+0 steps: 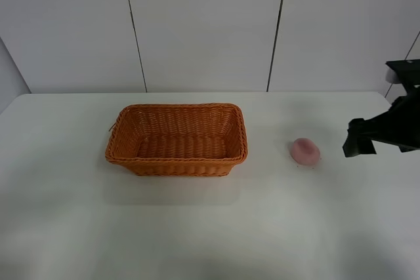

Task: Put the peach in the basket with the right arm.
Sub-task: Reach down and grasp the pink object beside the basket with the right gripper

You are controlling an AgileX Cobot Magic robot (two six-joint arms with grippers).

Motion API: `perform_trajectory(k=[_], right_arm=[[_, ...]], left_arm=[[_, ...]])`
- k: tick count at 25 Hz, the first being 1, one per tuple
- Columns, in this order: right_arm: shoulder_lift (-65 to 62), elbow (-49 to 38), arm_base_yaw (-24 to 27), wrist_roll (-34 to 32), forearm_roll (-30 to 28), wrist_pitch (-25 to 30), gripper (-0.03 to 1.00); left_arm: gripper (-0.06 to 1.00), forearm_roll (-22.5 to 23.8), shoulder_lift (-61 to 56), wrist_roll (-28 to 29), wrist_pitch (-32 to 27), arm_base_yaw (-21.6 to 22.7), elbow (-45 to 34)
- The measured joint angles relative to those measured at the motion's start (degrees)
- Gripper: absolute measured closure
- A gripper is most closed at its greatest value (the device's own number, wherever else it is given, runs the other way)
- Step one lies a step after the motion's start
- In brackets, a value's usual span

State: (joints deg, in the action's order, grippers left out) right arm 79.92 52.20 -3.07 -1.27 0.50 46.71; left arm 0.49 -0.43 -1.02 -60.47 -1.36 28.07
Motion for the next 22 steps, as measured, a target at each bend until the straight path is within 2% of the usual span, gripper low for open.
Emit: perform_trajectory(k=[6, 12, 17, 22], right_arm=[[21.5, 15.9, 0.0, 0.0, 0.0, 0.7, 0.27], [33.2, 27.8, -0.8, 0.0, 0.1, 4.3, 0.27], [36.6, 30.4, -4.6, 0.0, 0.1, 4.2, 0.27], [38.9, 30.4, -5.3, 0.0, 0.1, 2.5, 0.27]], left_arm=[[-0.05, 0.0, 0.0, 0.0, 0.0, 0.0, 0.0], [-0.05, 0.0, 0.0, 0.0, 0.0, 0.0, 0.0], [-0.05, 0.0, 0.0, 0.0, 0.0, 0.0, 0.0], [-0.05, 0.0, 0.0, 0.0, 0.0, 0.0, 0.0]])
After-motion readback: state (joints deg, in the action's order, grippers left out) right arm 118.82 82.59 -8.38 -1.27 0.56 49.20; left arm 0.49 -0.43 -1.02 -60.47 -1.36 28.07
